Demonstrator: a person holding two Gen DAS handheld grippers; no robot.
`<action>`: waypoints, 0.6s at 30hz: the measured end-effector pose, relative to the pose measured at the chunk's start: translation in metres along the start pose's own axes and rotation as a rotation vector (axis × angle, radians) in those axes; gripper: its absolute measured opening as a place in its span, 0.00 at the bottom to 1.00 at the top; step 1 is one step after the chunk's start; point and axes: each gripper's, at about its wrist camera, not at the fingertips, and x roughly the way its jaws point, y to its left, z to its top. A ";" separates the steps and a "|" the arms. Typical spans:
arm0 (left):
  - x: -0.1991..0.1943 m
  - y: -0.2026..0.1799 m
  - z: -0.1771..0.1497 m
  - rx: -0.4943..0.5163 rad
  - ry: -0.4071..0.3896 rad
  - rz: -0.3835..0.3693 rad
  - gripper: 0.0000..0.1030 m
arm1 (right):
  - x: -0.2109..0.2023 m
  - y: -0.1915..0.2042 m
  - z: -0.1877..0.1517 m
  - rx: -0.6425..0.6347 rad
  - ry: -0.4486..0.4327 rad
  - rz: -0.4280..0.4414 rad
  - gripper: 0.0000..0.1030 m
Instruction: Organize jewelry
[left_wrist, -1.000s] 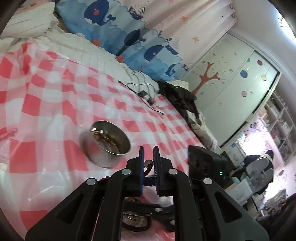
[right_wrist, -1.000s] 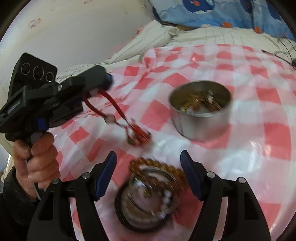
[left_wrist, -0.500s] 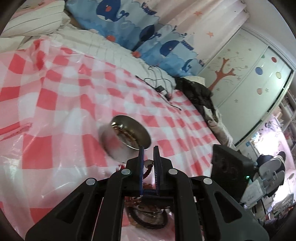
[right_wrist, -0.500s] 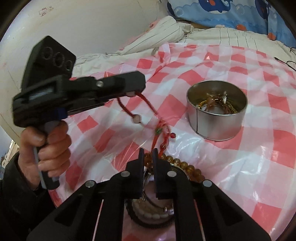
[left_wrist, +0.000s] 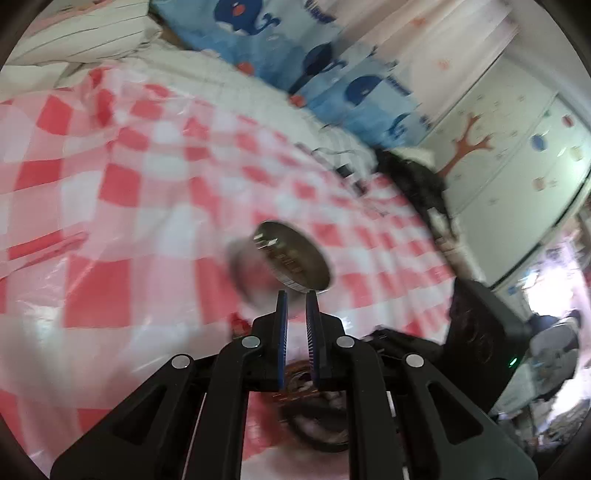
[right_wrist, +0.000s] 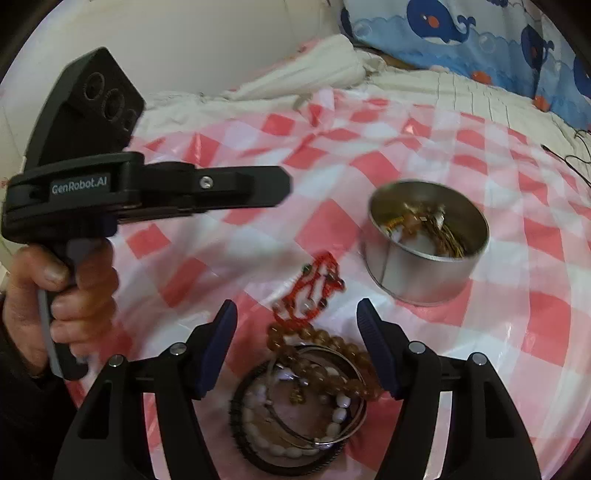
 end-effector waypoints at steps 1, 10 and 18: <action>0.003 0.002 -0.001 0.001 0.014 0.032 0.09 | 0.001 -0.005 -0.001 0.014 0.002 -0.010 0.62; -0.012 0.021 0.004 -0.056 -0.042 0.126 0.23 | 0.031 -0.002 0.012 0.003 0.092 0.059 0.11; -0.009 0.012 0.003 -0.005 -0.024 0.142 0.29 | -0.031 -0.013 0.011 0.089 -0.083 0.165 0.08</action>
